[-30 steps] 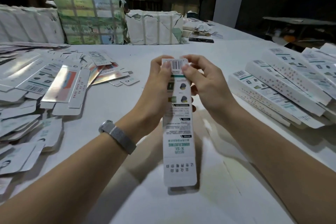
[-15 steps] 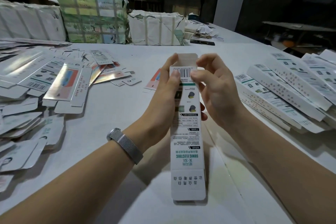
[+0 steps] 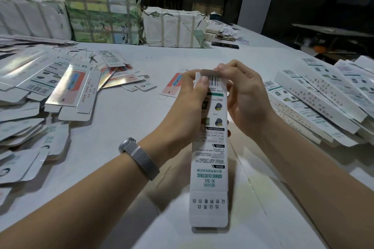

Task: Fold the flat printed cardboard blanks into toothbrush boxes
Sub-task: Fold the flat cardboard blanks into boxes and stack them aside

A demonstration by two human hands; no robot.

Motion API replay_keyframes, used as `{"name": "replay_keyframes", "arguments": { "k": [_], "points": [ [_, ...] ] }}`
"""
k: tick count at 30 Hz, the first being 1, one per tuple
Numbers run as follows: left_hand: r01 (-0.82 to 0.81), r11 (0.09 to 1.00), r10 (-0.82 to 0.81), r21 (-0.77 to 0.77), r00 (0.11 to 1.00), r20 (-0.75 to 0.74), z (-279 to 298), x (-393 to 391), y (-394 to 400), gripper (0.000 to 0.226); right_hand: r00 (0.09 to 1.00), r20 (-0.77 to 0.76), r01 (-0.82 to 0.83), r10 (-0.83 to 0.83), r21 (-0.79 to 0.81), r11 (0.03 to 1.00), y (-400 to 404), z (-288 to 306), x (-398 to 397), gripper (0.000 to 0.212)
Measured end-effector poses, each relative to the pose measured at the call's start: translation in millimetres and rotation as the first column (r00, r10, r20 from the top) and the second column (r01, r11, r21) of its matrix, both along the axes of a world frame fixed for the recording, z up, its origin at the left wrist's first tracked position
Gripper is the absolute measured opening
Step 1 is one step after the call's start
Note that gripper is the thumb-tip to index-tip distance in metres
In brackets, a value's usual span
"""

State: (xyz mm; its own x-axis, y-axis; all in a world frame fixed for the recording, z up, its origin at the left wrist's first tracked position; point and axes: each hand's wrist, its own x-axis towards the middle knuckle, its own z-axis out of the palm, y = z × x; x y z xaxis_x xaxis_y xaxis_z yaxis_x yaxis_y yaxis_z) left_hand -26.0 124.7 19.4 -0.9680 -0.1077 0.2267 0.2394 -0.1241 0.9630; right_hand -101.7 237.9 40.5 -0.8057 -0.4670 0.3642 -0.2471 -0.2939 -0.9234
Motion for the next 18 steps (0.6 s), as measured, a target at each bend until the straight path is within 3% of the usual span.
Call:
{"name": "replay_keyframes", "arguments": {
  "k": [3,12,18],
  "points": [
    [0.010,0.999,-0.010,-0.045,1.000,0.007,-0.8,-1.7,-3.0,0.015,0.999,0.029,-0.029,0.029,0.000,1.000,3.1,2.3,-0.5,0.004],
    [0.072,0.991,-0.077,-0.108,0.996,-0.038,-2.0,-0.7,-4.9,0.037,0.995,0.008,0.099,-0.099,0.032,0.995,2.9,8.0,3.2,0.016],
    [0.052,0.982,-0.065,-0.184,0.996,-0.066,-1.5,-0.5,-5.6,0.039,0.994,-0.024,0.111,-0.109,0.081,0.991,8.6,14.0,1.0,0.020]
  ]
}}
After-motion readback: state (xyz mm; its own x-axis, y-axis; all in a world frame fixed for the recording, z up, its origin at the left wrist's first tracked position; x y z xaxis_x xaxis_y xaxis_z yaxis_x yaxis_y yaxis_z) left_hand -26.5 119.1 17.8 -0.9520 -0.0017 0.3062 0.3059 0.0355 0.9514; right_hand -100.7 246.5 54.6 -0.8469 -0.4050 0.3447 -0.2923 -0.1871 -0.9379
